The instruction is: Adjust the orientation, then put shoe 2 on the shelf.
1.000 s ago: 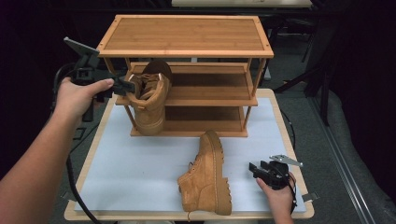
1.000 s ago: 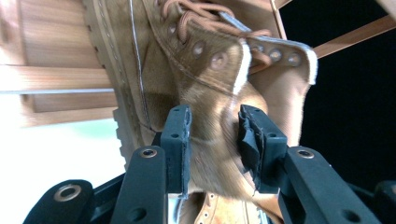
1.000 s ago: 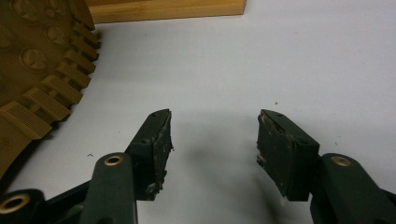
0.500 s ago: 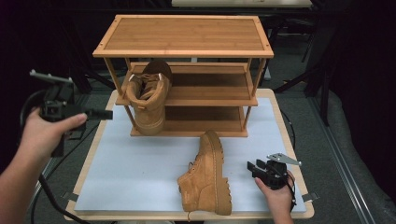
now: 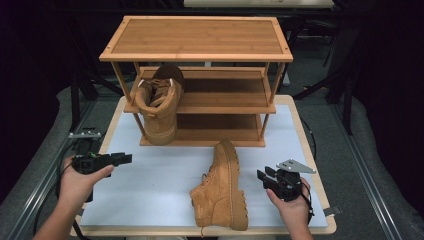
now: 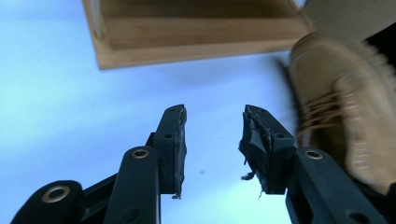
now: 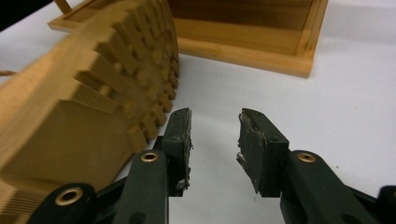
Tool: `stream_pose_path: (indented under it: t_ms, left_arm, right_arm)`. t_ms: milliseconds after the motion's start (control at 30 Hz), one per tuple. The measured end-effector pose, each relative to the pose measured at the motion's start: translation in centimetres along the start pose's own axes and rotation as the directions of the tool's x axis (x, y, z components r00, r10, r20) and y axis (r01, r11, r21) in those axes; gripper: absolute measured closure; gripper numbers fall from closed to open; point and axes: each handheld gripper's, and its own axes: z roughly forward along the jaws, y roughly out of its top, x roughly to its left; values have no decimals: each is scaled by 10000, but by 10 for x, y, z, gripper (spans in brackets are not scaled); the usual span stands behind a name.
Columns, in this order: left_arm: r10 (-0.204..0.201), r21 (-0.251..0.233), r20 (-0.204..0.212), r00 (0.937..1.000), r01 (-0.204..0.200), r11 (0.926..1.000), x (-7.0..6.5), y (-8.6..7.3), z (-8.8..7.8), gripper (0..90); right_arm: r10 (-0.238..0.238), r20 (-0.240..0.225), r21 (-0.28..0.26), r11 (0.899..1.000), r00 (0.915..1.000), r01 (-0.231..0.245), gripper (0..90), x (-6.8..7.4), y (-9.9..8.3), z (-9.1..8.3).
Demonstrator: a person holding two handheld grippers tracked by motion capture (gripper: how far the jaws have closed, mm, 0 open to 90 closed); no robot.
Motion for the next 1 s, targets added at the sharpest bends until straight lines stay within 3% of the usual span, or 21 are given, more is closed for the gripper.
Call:
stream_pose_path:
  t_ms: [33, 67, 133, 200, 300, 333, 433, 500, 533, 567, 600, 633, 700, 767, 933, 967, 1000]
  left_arm:
    - [105, 2, -98, 9999, -105, 9999, 0, -5, 4, 593]
    - [251, -52, -194, 9995, -252, 9997, -1, -10, 9, 593]
    - [546, -77, -421, 9976, -549, 9985, -3, -21, 17, 588]
    - [697, -147, -475, 9964, -704, 9974, -4, -29, 24, 587]
    - [636, -310, -304, 9975, -645, 9974, -4, -44, 34, 588]
    - [606, -389, -238, 9979, -615, 9973, -3, -48, 37, 590]
    - [481, -239, -88, 9988, -483, 9985, -2, -57, 46, 591]
    - [357, 29, 33, 9994, -357, 9994, 0, -61, 51, 587]
    - [379, 76, 17, 9993, -379, 9993, 0, -62, 53, 583]
    - [436, 118, -73, 9990, -435, 9990, 0, -64, 54, 577]
    - [449, 163, -84, 9990, -448, 9989, 0, -65, 54, 572]
    - [449, 125, -99, 9989, -448, 9989, 0, -66, 55, 570]
    - [485, 187, -140, 9987, -483, 9987, 1, -68, 56, 564]
    - [595, 168, -329, 9977, -590, 9981, 1, -70, 56, 562]
    - [676, 271, -556, 9962, -661, 9974, 2, -74, 57, 551]
    - [662, 267, -635, 9958, -646, 9976, 2, -74, 57, 550]
    - [717, 244, -712, 9949, -701, 9972, 3, -75, 57, 550]
  right_arm:
    - [-90, 287, 54, 9999, 9995, 88, 665, 5, 3, -2]
    - [-90, 287, 54, 9999, 9995, 88, 665, 5, 3, -2]
    - [-130, -403, 115, 9998, 9991, 135, 698, 7, 6, -3]
    - [-181, -577, 109, 9998, 9982, 188, 729, 11, 9, -5]
    - [-295, -897, 99, 9995, 9955, 305, 850, 17, 13, -6]
    - [-400, -603, 209, 9989, 9974, 414, 900, 22, 16, -7]
    - [-554, -1266, 335, 9976, 9904, 601, 900, 29, 23, -9]
    - [-706, -1117, 448, 9961, 9912, 760, 900, 37, 30, -10]
    - [-741, -1651, 406, 9958, 9835, 819, 900, 40, 34, -11]
    - [-781, -1643, 390, 9956, 9833, 856, 900, 43, 36, -11]
    - [-799, -2176, 304, 9956, 9728, 885, 900, 46, 40, -9]
    - [-926, -1657, 368, 9943, 9818, 1000, 900, 50, 42, -9]
    - [-996, -2205, 356, 9933, 9703, 1100, 900, 56, 45, -4]
    - [-1134, -2259, 465, 9908, 9675, 1270, 900, 63, 47, 2]
    - [-1616, -2346, 546, 9823, 9586, 1790, 900, 79, 48, 15]
    - [-1942, -1933, 704, 9749, 9617, 2110, 900, 83, 46, 17]
    - [-1942, -1933, 704, 9749, 9617, 2110, 900, 83, 46, 17]
